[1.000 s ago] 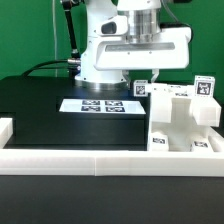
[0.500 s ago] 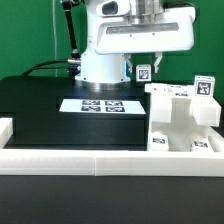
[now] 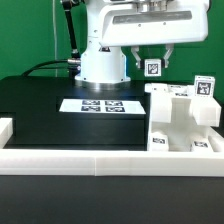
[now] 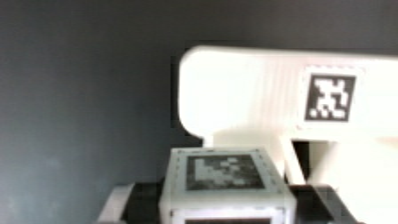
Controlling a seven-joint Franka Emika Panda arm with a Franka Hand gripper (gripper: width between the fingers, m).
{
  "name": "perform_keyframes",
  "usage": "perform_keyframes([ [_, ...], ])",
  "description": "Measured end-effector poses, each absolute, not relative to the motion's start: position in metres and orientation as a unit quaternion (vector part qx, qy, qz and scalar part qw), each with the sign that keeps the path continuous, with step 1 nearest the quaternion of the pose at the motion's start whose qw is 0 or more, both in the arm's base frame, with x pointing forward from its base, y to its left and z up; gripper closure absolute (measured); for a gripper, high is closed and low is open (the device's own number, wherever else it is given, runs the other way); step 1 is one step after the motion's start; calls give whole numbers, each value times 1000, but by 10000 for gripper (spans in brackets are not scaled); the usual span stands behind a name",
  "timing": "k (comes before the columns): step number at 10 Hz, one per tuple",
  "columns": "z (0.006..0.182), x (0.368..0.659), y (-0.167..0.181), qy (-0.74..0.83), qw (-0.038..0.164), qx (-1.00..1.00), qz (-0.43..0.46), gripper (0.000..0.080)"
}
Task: Assemble chair
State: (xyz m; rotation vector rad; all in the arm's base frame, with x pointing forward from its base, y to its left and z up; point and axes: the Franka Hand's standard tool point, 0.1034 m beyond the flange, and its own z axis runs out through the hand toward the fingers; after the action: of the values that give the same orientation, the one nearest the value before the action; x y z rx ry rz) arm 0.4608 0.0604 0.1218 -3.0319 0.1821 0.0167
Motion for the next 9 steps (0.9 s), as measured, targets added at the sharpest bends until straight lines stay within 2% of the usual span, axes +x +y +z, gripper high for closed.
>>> perform_keyframes([
  [3,121,468,59,39,50,-998,3,512],
  [5,134,502,58,9,50,-999,-6,512],
  [7,141,530,57,-31,41,-999,0,512],
  [9,139,527,57,-30,41,-999,1,512],
])
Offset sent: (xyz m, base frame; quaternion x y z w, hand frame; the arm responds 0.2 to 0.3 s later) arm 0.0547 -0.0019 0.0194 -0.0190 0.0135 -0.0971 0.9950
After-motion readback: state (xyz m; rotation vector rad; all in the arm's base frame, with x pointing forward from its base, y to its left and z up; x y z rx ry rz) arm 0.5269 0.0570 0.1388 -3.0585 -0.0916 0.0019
